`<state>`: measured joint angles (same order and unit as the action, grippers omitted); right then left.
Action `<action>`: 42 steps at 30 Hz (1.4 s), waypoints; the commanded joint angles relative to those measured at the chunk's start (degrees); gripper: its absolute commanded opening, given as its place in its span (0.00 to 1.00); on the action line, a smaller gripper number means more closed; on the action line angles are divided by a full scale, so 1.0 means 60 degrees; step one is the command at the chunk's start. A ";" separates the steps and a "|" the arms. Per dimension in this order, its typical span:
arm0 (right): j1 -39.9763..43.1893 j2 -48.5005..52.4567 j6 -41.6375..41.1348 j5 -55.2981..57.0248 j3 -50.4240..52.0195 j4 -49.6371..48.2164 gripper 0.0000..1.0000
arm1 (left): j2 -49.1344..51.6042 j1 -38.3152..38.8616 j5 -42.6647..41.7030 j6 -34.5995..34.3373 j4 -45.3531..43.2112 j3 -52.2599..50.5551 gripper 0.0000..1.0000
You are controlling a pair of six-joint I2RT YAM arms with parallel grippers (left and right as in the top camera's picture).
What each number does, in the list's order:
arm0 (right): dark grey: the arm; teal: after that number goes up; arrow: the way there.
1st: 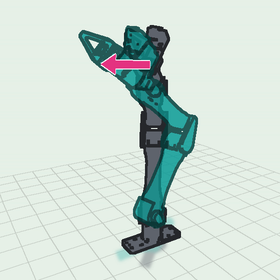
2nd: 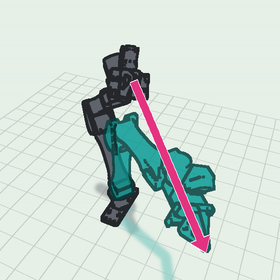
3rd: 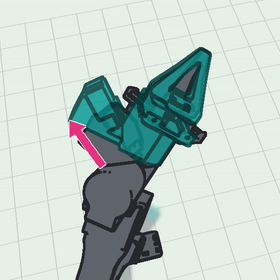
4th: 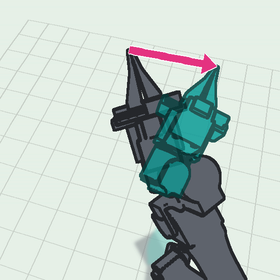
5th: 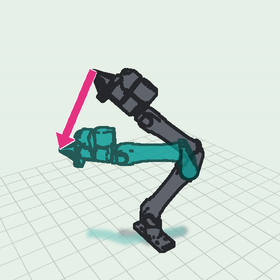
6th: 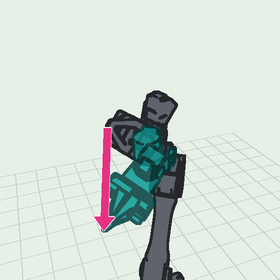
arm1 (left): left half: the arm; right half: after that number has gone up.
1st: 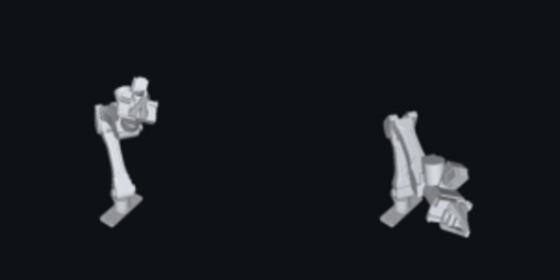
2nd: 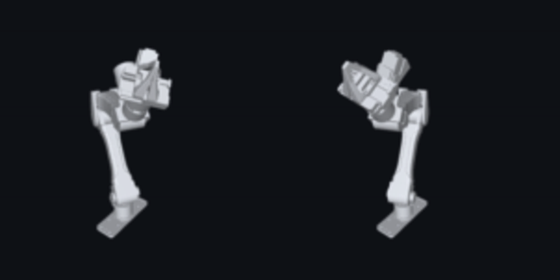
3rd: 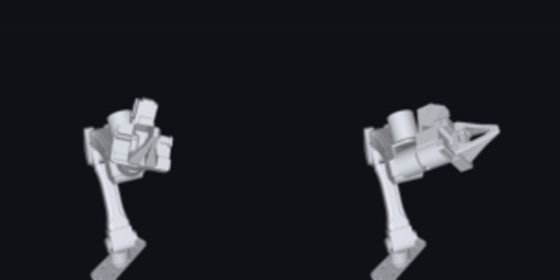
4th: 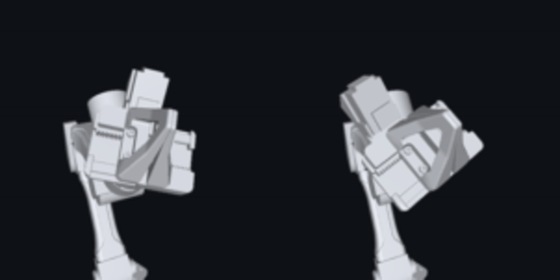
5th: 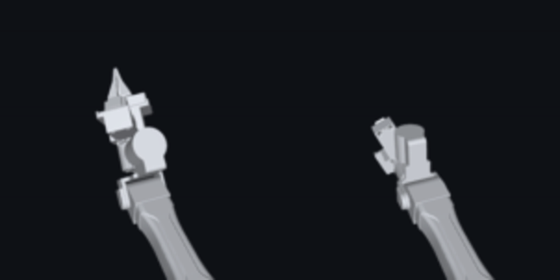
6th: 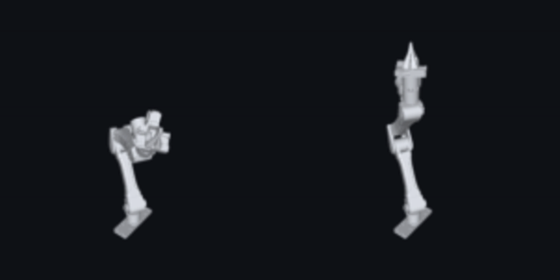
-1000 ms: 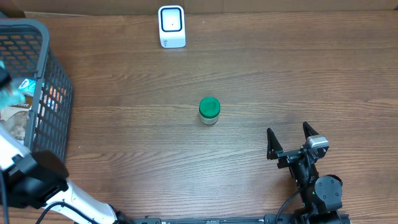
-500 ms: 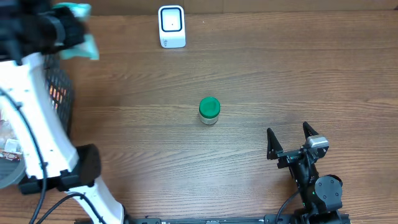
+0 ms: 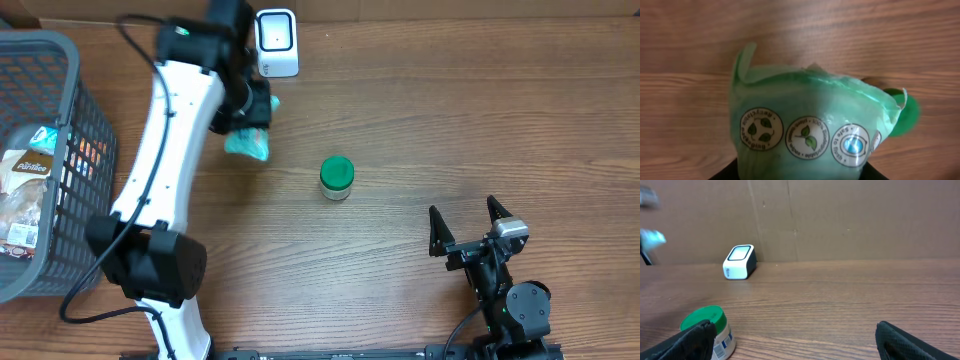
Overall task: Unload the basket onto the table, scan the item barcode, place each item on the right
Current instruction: 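Carry the tissue pack past the scanner and set it beside the jar, then reach the left gripper into the basket and grasp the orange snack pack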
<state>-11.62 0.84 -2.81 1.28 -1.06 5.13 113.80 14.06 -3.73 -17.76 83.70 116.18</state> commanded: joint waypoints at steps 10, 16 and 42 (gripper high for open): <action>0.0011 -0.0113 0.0047 -0.0044 0.0102 -0.0066 1.00 | -0.0109 0.0295 -0.0863 -0.1122 -0.3107 -0.4109 0.44; 0.0011 -0.0113 0.0047 -0.0044 0.0102 -0.0066 1.00 | -0.0109 0.0699 -0.0885 -0.1555 -0.4266 -0.5249 0.68; 0.0011 -0.0113 0.0047 -0.0044 0.0102 -0.0066 1.00 | -0.2539 -0.2703 0.1512 0.0124 -0.0273 0.2481 1.00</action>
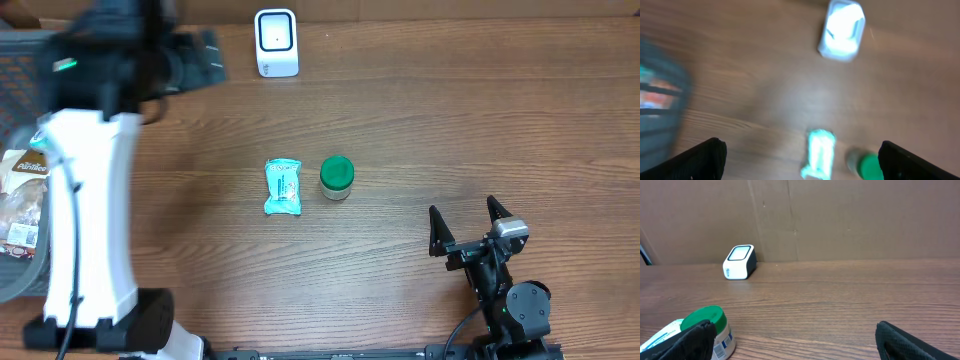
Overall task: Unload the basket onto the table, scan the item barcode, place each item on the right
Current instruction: 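Reach the left gripper into the basket and grasp the orange snack pack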
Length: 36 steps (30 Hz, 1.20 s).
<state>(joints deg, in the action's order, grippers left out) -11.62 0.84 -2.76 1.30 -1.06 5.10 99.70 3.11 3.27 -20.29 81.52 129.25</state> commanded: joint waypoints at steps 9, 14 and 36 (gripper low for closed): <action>0.0011 -0.0113 0.0040 -0.0047 0.0102 -0.0062 1.00 | -0.0120 -0.4623 -0.1126 0.1177 -0.0725 0.0189 0.89; 0.0011 -0.0113 0.0040 -0.0047 0.0102 -0.0062 1.00 | 0.0033 -0.5351 -0.1300 0.1789 -0.1424 -0.0321 0.85; 0.0011 -0.0113 0.0040 -0.0047 0.0102 -0.0062 1.00 | 0.0259 -0.6714 -0.1341 0.4251 -0.5617 -0.5654 0.84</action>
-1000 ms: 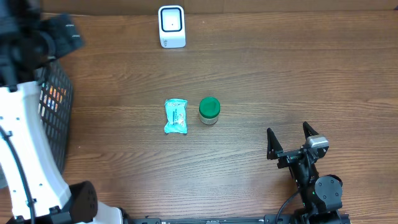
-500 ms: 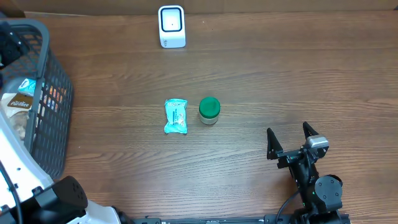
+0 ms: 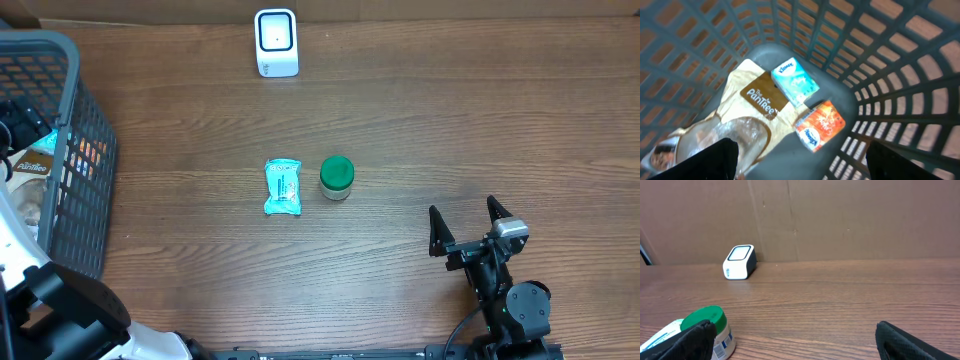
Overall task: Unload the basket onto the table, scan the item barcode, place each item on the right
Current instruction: 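Reach the left gripper into the basket and grasp the orange snack pack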
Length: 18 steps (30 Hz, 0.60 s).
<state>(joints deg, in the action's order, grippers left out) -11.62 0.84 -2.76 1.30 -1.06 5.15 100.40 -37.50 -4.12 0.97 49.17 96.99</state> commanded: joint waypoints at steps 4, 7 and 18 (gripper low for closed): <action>0.0011 -0.0113 0.0040 -0.0047 0.0102 -0.0069 1.00 | 0.0882 0.0058 -0.0528 0.0903 -0.0295 -0.0284 0.84; 0.0011 -0.0113 0.0040 -0.0047 0.0102 -0.0069 1.00 | 0.1563 0.0062 -0.1395 0.1443 -0.0273 -0.0284 0.84; 0.0011 -0.0113 0.0040 -0.0047 0.0102 -0.0069 1.00 | 0.3286 0.0146 -0.2087 0.2280 -0.0630 -0.0284 0.80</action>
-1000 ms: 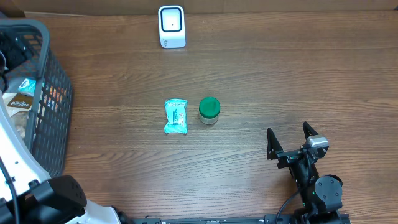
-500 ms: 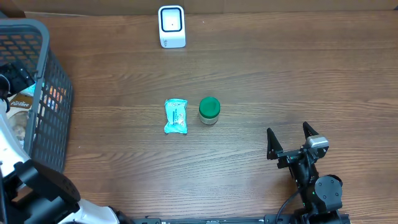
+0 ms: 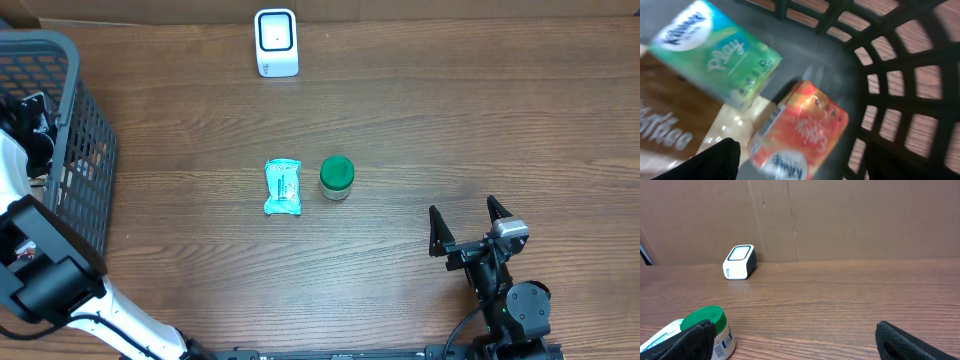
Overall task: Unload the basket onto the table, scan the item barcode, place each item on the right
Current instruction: 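Reach the left gripper into the basket and grasp the orange snack pack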
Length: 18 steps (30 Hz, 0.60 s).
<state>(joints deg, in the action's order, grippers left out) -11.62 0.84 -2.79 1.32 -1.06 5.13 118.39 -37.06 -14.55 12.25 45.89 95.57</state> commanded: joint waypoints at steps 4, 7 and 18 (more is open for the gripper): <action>0.0011 -0.0113 0.0044 -0.0051 0.0102 -0.0066 1.00 | 0.0641 0.0076 -0.0412 0.0433 -0.0237 -0.0047 0.77; 0.0011 -0.0113 0.0044 -0.0051 0.0102 -0.0066 1.00 | 0.0769 0.0076 -0.0412 0.0430 -0.0302 -0.0047 0.77; 0.0011 -0.0113 0.0044 -0.0051 0.0102 -0.0066 1.00 | 0.1071 0.0073 0.0288 0.0091 -0.0146 -0.0047 0.44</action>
<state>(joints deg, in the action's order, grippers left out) -11.64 0.84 -2.79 1.30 -1.06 5.10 123.09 -37.06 -15.59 13.65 44.77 95.57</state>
